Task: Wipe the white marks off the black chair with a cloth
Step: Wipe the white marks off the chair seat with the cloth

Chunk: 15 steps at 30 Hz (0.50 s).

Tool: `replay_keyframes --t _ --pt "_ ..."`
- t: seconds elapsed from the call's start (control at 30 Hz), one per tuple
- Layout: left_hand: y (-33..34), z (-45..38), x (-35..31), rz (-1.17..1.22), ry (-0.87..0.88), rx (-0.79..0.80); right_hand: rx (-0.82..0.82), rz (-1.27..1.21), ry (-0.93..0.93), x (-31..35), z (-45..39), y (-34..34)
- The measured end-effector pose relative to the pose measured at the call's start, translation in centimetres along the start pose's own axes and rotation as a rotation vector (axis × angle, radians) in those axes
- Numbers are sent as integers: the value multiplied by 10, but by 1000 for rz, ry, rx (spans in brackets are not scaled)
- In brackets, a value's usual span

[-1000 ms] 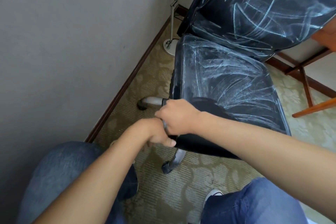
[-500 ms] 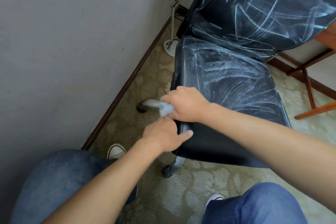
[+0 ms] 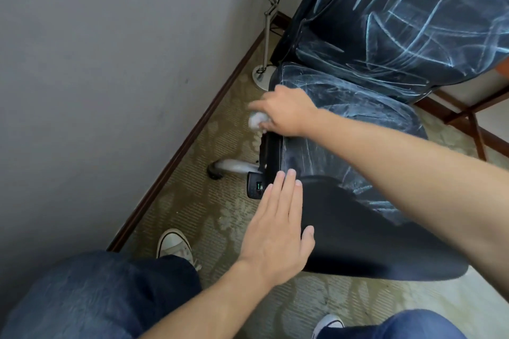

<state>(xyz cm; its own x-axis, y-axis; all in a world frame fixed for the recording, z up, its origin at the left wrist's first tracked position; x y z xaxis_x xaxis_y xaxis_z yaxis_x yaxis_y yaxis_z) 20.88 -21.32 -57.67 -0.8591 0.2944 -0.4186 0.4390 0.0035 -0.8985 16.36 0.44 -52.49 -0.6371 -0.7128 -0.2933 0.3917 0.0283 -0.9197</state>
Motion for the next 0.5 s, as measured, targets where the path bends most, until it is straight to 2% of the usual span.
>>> replay_keyframes --t 0.17,0.23,0.4,0.5 --pt "5 -3 5 -43 13 -17 -36 -38 198 -67 -48 -5" --pt "4 -6 8 -66 20 -24 -33 -67 189 -65 -43 -7" --pt "-1 -8 12 -87 37 -38 69 -65 -227 30 20 8" --pt "-1 -7 12 -85 34 -42 84 -32 -337 53 37 13"
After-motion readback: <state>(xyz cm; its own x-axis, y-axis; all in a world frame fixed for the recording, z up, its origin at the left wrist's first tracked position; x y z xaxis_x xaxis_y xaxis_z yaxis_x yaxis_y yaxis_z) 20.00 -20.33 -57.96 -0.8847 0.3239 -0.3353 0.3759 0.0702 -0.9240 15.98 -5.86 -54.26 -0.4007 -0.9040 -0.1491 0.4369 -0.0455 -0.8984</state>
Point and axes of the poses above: each hand's wrist, its own z-axis away from the middle knuckle, its own y-axis out of the palm, x = y × z, the point moved 9 cm from there along -z, towards the middle knuckle, and after that the axes turned 1 degree about -y, right-handed, at the moved point
